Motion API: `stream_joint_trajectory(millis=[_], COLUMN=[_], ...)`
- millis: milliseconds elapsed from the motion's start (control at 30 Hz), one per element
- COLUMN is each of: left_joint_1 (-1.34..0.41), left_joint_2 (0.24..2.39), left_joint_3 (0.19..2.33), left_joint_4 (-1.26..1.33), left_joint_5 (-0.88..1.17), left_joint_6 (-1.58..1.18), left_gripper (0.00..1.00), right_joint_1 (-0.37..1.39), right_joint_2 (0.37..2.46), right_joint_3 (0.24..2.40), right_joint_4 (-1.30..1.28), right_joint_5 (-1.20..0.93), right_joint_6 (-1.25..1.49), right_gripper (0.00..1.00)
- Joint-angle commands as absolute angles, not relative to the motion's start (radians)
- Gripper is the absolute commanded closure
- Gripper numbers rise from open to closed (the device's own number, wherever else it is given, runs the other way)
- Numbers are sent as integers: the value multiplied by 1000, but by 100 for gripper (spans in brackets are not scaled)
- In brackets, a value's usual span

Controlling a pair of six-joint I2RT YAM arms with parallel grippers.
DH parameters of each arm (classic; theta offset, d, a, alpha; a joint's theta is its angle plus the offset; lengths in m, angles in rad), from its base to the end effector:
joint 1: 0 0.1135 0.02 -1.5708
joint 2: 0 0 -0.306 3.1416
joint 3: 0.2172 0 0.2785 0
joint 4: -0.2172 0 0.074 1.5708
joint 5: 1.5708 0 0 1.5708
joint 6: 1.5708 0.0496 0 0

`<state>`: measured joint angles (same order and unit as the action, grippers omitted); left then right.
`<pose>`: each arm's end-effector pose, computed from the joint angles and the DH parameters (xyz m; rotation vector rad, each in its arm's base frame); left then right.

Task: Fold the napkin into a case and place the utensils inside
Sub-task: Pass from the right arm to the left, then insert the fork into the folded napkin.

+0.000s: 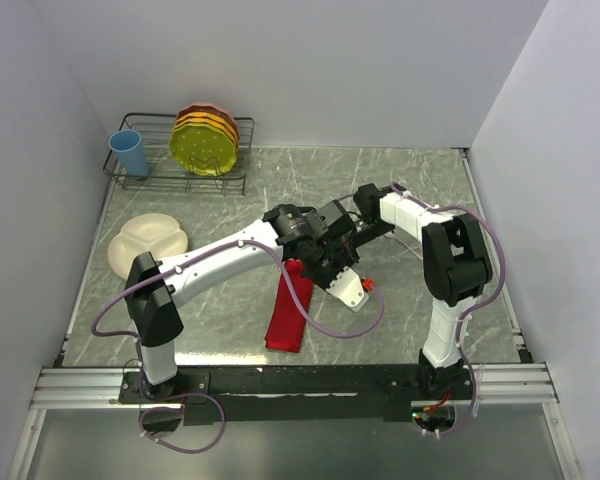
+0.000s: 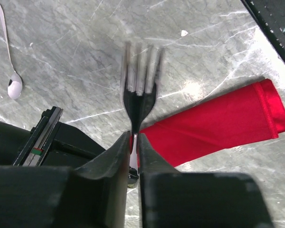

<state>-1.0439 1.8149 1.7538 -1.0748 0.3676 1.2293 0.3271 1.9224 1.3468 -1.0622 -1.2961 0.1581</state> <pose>0.1957 -0.3718 0.3446 2.4447 1.0139 -0.4354 0.3448 0.1674 0.2158 0.1338 -2.2597 -1.6449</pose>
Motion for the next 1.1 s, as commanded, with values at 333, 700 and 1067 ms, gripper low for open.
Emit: stream_joint_trajectory(millis=[333, 700, 1067], left_joint_1=[-906, -594, -623], left_joint_2=[1776, 1783, 1644], left_joint_3=[1787, 1606, 1272], left_joint_4=[-855, -525, -391], left_joint_5=[426, 137, -46], left_joint_6=[706, -535, -716], left_gripper=[99, 99, 99], right_joint_1=[241, 87, 219], right_joint_2=[1868, 1807, 1795], right_joint_3=[1454, 1467, 1307], right_joint_4=[-1033, -710, -566], right_joint_5=[-1159, -913, -804], right_joint_6=[101, 239, 242], right_gripper=[17, 28, 34])
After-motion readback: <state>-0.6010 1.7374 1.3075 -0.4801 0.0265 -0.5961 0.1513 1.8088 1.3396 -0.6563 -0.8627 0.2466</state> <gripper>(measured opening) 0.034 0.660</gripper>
